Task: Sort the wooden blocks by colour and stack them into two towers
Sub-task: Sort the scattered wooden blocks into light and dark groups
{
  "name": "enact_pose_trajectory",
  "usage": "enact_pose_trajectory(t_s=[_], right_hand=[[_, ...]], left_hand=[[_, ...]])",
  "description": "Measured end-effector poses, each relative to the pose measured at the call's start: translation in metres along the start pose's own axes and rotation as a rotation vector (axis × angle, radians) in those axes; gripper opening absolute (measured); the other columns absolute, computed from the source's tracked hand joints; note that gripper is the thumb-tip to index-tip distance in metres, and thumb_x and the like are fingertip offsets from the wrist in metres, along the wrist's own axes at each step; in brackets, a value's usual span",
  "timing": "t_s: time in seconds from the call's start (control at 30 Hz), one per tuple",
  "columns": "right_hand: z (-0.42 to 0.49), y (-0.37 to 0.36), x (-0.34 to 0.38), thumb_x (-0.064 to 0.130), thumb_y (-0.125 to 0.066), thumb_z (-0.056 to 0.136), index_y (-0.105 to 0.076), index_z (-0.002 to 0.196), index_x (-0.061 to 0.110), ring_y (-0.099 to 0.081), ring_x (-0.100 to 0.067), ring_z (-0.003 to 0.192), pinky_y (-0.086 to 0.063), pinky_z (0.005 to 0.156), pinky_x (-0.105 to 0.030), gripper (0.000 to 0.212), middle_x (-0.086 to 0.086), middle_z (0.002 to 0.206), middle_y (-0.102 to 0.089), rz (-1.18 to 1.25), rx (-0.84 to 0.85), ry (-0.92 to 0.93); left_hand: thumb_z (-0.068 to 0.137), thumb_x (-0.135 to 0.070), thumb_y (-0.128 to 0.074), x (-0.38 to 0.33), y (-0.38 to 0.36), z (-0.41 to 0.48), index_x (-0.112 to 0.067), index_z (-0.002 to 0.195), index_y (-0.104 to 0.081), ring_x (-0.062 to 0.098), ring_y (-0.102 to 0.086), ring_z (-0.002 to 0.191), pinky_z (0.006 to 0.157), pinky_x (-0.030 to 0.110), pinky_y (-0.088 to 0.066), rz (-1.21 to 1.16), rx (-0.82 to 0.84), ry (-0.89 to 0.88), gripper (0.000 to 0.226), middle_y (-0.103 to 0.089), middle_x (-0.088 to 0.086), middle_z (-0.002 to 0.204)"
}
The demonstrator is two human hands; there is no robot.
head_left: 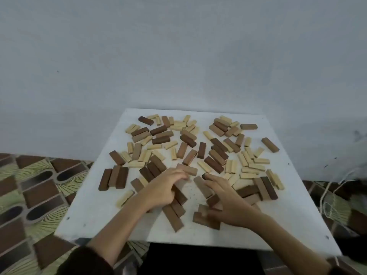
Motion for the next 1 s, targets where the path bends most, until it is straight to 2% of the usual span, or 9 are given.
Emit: enact_pose_trajectory(t_s=[0.1, 0.2, 0.27, 0.33, 0.47, 0.6, 0.73, 0.9, 1.0], right_hand=[[-0.005, -0.011, 0.001, 0.077, -0.058, 0.064, 0.001, 0.15, 0.027, 0.005, -0.018, 0.144, -0.009, 0.118, -0.047, 0.116, 0.005, 0.156, 0.005, -0.215, 0.11, -0.011], [-0.004, -0.017, 0.0, 0.089, -0.04, 0.048, 0.008, 0.15, 0.026, 0.009, -0.026, 0.144, -0.002, 0.117, -0.046, 0.129, 0.002, 0.157, 0.013, -0.318, 0.112, -0.029], [0.001, -0.017, -0.001, 0.083, -0.051, 0.058, 0.004, 0.15, 0.026, 0.003, -0.026, 0.145, -0.006, 0.118, -0.045, 0.122, 0.0, 0.157, 0.006, -0.308, 0.057, -0.041], [0.004, -0.017, -0.002, 0.069, -0.061, 0.071, -0.004, 0.151, 0.022, -0.003, -0.023, 0.144, -0.011, 0.118, -0.043, 0.109, -0.001, 0.157, -0.002, -0.281, 0.005, -0.051], [0.012, -0.016, 0.002, 0.064, -0.059, 0.079, -0.009, 0.149, 0.014, -0.01, -0.022, 0.142, -0.016, 0.115, -0.039, 0.1, -0.002, 0.155, -0.009, -0.285, -0.083, -0.095], [0.022, -0.017, 0.006, 0.059, -0.061, 0.077, -0.016, 0.147, 0.009, -0.023, -0.025, 0.135, -0.021, 0.11, -0.035, 0.097, -0.007, 0.149, -0.024, -0.309, -0.157, -0.144], [0.032, -0.015, 0.01, 0.05, -0.064, 0.074, -0.031, 0.137, 0.008, -0.037, -0.026, 0.117, -0.032, 0.101, -0.033, 0.083, -0.007, 0.129, -0.041, -0.28, -0.247, -0.198], [0.039, -0.012, 0.011, 0.053, -0.069, 0.067, -0.035, 0.132, 0.007, -0.037, -0.022, 0.108, -0.033, 0.096, -0.031, 0.087, -0.006, 0.119, -0.042, -0.238, -0.253, -0.225], [0.042, -0.002, 0.014, 0.038, -0.068, 0.074, -0.035, 0.131, 0.008, -0.038, -0.018, 0.107, -0.035, 0.092, -0.025, 0.072, -0.002, 0.114, -0.043, -0.111, -0.309, -0.217]], left_hand=[[0.075, 0.011, -0.052, 0.003, -0.003, -0.013, -0.018, 0.141, -0.038, 0.006, -0.015, 0.141, 0.111, 0.017, -0.017, 0.118, 0.199, -0.025, 0.074, -0.025, -0.007, 0.15], [0.076, -0.005, -0.068, 0.014, -0.012, -0.019, -0.023, 0.149, -0.022, 0.009, -0.003, 0.143, 0.115, 0.027, -0.017, 0.209, 0.348, -0.034, 0.089, -0.007, -0.009, 0.154], [0.074, -0.018, -0.077, 0.018, -0.016, -0.018, -0.024, 0.149, -0.023, 0.011, -0.005, 0.142, 0.117, 0.03, -0.016, 0.272, 0.355, -0.058, 0.093, -0.009, -0.007, 0.153], [0.07, -0.029, -0.081, 0.019, -0.016, -0.015, -0.021, 0.146, -0.032, 0.014, -0.018, 0.138, 0.115, 0.03, -0.018, 0.315, 0.268, -0.115, 0.09, -0.024, -0.004, 0.149], [0.072, -0.035, -0.08, 0.015, -0.014, -0.007, -0.017, 0.138, -0.044, 0.013, -0.036, 0.125, 0.106, 0.023, -0.022, 0.264, 0.173, -0.174, 0.077, -0.046, -0.002, 0.134], [0.073, -0.027, -0.08, 0.014, -0.012, -0.001, -0.017, 0.14, -0.041, 0.011, -0.034, 0.124, 0.104, 0.022, -0.028, 0.192, 0.176, -0.144, 0.078, -0.044, -0.004, 0.133], [0.071, -0.022, -0.08, 0.013, -0.013, 0.003, -0.018, 0.141, -0.038, 0.008, -0.034, 0.125, 0.099, 0.017, -0.029, 0.14, 0.19, -0.115, 0.082, -0.042, -0.006, 0.133], [0.068, -0.023, -0.081, 0.017, -0.008, 0.01, -0.016, 0.139, -0.038, 0.008, -0.035, 0.123, 0.098, 0.017, -0.03, 0.129, 0.184, -0.096, 0.084, -0.042, -0.005, 0.134], [0.067, -0.024, -0.082, 0.017, 0.01, 0.013, -0.021, 0.137, -0.039, 0.004, -0.036, 0.115, 0.099, 0.02, -0.033, 0.105, 0.142, -0.069, 0.082, -0.042, -0.012, 0.123]])
Point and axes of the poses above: each hand's wrist, its own z-axis towards the middle knuckle, its own y-axis out of the back of the hand, x = y × z, the point moved 4 cm from there along z, towards the middle knuckle
